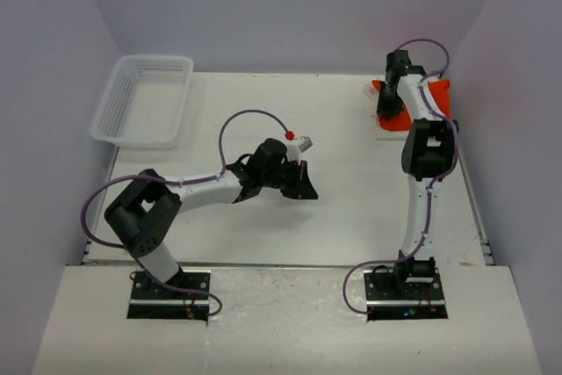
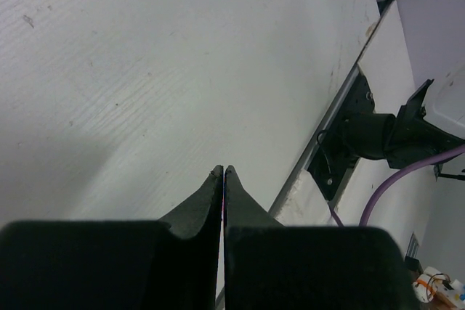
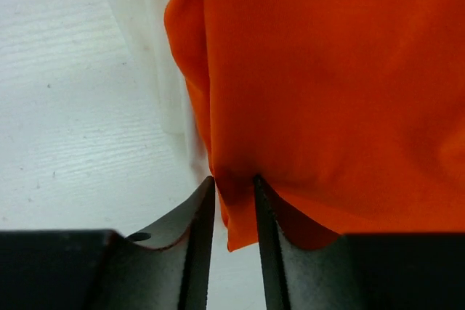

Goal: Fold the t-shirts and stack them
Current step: Put the neatly folded tshirt into the corner of the board with the right arm

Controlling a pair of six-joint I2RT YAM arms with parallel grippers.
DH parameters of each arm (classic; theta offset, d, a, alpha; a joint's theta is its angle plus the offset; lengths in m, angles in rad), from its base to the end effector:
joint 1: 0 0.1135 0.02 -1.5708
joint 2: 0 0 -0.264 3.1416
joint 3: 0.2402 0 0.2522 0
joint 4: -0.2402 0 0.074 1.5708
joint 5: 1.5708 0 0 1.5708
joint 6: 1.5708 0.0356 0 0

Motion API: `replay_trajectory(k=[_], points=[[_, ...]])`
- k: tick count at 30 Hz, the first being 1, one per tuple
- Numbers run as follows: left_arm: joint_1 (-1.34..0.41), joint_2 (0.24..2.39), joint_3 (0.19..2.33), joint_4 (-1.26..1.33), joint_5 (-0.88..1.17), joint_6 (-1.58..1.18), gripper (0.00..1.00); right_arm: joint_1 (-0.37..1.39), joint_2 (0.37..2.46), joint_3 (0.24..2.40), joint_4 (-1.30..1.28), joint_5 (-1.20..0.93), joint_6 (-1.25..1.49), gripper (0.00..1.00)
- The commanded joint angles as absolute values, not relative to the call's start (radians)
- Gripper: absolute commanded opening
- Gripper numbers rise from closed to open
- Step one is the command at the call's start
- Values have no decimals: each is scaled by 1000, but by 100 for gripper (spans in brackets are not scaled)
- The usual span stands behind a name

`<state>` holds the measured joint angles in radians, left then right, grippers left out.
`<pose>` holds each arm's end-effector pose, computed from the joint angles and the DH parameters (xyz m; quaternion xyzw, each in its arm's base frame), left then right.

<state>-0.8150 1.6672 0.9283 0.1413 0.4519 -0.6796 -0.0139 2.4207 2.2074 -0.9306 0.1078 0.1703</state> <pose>0.2319 -0.2687 0.1960 0.1628 0.8524 -0.4550 0.1997 0.5156 -0.0110 0.1950 0.1011 0.9707 -0.0360 0.2150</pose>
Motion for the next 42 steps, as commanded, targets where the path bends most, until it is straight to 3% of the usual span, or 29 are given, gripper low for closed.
replay_trajectory(k=[1,5,6,12,26,37,39,40,42], points=[[-818,1631,943,158,491,-644,0,-8,2416,2267,-945,166,161,27],[-818,1652,945,161,502,-637,0,-8,2361,2214,-888,202,156,21],[-819,1655,942,164,505,-638,0,-8,2353,2204,-881,201,155,15],[-818,1655,937,170,515,-638,0,-8,2361,2230,-900,204,153,0],[-818,1661,910,202,525,-653,1,64,2154,2001,-821,225,164,0],[-818,1652,874,215,528,-657,1,67,2158,1942,-859,212,196,0],[-818,1658,874,216,531,-657,1,66,2192,1939,-861,201,196,7],[-818,1660,877,216,531,-657,1,67,2201,1940,-868,193,202,19],[-818,1667,882,221,529,-658,1,66,2203,1928,-868,198,218,22]])
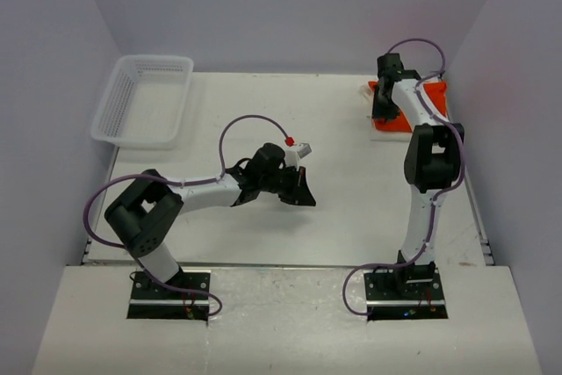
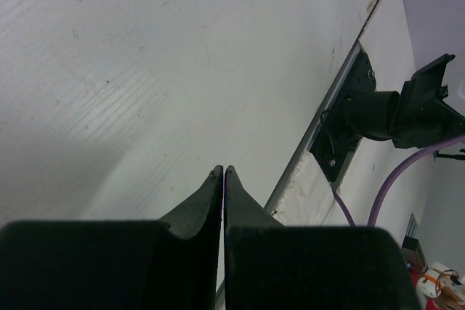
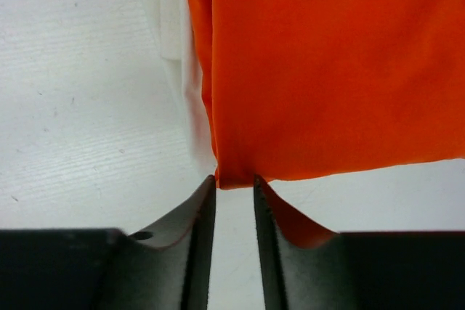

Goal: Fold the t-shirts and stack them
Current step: Put the neatly folded tshirt into the corner of the board with the right arm

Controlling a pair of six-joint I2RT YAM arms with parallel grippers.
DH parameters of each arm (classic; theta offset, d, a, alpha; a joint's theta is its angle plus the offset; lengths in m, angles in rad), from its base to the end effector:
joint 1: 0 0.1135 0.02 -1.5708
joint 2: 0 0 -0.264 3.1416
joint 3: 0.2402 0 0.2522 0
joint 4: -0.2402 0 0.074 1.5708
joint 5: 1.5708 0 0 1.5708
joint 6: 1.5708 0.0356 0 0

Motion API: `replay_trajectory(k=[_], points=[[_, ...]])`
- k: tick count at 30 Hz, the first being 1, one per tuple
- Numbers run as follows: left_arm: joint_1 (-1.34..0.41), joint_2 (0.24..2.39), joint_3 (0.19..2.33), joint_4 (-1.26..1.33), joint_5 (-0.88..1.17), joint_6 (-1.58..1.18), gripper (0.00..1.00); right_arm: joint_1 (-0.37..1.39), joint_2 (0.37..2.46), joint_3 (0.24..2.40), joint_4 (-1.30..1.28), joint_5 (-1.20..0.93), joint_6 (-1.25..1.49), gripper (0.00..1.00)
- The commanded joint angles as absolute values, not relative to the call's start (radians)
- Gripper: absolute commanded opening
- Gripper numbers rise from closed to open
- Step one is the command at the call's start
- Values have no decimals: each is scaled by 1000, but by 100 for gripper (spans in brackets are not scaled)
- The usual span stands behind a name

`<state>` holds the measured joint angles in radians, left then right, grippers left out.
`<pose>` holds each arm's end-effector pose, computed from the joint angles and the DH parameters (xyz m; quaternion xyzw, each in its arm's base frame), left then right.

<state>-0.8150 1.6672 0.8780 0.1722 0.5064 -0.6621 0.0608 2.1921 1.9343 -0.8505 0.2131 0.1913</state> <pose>0.2249 -0.2639 0.1838 0.1803 0.8488 -0.4637 0.1788 0.4740 0.0213 0.2264 0.0874 0.9642 -0.0741 0.2391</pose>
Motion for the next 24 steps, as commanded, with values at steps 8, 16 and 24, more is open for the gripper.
replay_trajectory(k=[8,16,24], points=[[-818,1687,936,196,534,-644,1,63,2042,1844,-761,245,241,70],[-818,1701,1009,192,522,-608,2,-30,2120,2020,-776,245,255,39],[-819,1740,1048,118,554,-586,2,-80,2313,2252,-813,330,153,0]])
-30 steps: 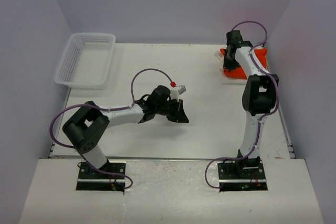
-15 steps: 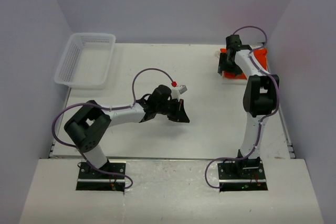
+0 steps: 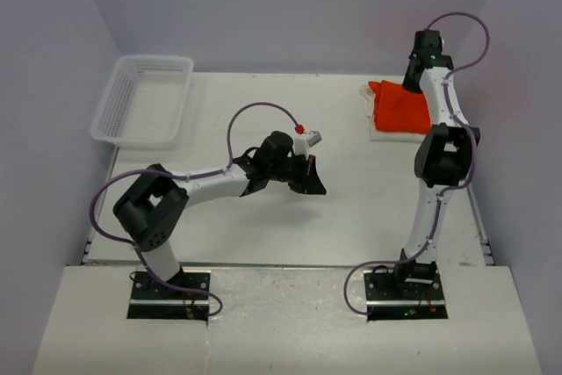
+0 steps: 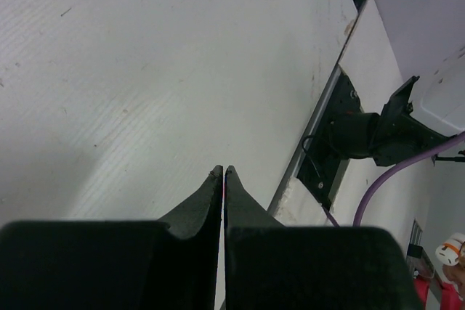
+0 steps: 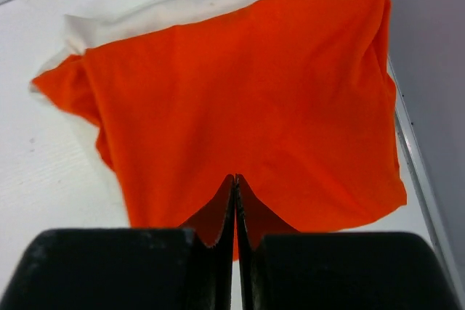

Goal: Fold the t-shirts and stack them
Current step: Put the neatly folded tshirt into the corner of the board with the right arm

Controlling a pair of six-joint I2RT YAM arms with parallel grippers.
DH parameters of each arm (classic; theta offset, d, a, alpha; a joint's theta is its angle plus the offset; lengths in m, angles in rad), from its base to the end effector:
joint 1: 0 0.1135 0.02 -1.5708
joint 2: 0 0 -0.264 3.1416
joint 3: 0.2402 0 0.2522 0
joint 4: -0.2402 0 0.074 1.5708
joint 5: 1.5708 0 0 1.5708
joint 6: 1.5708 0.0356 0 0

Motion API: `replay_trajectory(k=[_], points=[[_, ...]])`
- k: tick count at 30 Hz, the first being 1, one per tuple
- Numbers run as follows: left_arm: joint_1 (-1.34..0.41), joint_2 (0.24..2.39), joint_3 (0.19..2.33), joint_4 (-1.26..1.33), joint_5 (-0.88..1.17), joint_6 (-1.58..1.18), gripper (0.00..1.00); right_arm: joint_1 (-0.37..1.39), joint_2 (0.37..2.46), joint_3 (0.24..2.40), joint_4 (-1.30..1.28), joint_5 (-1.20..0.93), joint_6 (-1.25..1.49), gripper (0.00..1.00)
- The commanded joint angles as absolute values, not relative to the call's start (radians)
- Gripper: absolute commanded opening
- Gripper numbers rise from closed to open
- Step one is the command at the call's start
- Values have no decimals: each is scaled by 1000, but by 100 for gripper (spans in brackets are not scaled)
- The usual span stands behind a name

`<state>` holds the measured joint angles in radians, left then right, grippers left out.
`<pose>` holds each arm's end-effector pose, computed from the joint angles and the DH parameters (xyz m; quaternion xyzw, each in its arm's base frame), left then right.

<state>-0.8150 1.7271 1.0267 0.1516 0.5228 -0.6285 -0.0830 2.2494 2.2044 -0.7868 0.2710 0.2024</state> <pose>0.2453 -0.2862 0.2076 0.2043 0.8272 -0.4814 0.2057 0.5035 -0.0515 0.2879 0.1797 0.9076 -0.1044 0.3647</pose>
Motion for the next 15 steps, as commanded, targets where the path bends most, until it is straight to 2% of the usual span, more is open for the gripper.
replay_trajectory(k=[1,15], points=[[-818,1743,1048,95,555,-581,2,-81,2318,2258,-811,327,152,0],[-819,1805,1074,66,591,-607,2,-132,2312,2189,-778,385,170,0]])
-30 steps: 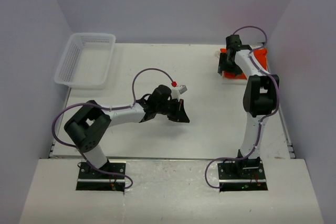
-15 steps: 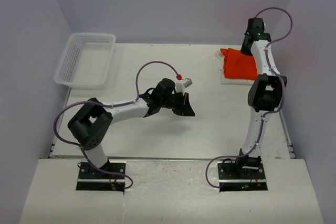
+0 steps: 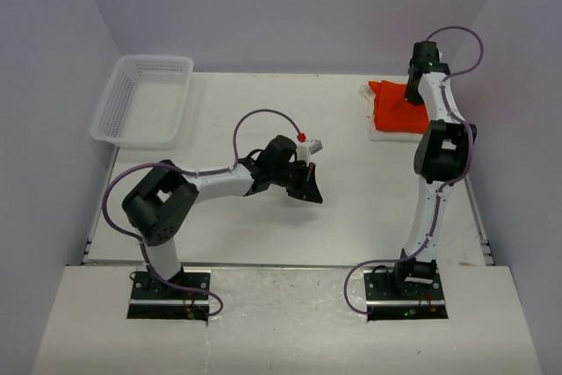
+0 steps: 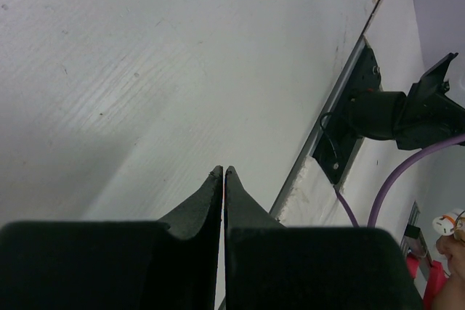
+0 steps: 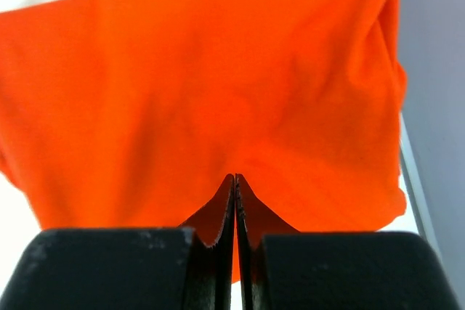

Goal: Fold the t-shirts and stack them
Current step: Put the neatly folded tshirt into the corner of the board with the right arm

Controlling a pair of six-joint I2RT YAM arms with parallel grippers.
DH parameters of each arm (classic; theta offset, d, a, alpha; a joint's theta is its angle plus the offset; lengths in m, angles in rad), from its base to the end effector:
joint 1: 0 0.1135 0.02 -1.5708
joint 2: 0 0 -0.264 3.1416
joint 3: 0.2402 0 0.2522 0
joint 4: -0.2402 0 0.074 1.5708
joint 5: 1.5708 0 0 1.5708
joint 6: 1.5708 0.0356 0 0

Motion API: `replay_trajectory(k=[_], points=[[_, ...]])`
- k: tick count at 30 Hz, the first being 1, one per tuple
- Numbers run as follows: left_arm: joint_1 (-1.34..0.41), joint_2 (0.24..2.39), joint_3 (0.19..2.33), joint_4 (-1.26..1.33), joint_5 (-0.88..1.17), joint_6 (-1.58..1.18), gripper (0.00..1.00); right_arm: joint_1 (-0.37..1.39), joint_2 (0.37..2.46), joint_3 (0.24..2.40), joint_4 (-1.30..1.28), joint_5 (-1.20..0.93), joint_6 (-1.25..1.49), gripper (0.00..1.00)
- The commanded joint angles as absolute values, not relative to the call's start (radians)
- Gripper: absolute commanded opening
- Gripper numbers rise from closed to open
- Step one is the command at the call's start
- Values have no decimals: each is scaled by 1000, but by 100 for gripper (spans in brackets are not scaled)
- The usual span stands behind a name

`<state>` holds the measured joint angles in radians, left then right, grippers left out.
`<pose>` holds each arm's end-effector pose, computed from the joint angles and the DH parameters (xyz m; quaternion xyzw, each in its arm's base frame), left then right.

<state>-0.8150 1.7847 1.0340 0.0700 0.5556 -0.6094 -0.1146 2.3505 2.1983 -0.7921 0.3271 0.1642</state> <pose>0.2450 -0.2873 0.1826 0.2065 0.8513 -0.4579 0.1516 0.5153 -0.0708 0.2361 0.1801 0.9226 -0.1473 0.3078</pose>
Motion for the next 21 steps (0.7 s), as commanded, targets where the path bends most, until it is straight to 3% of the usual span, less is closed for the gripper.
replay_trajectory(k=[1,21], points=[[-821,1810,1075,69,594,-607,2,-133,2312,2186,-776,391,172,0],[-821,1809,1065,31,611,-594,2,-189,2382,2227,-796,544,196,0]])
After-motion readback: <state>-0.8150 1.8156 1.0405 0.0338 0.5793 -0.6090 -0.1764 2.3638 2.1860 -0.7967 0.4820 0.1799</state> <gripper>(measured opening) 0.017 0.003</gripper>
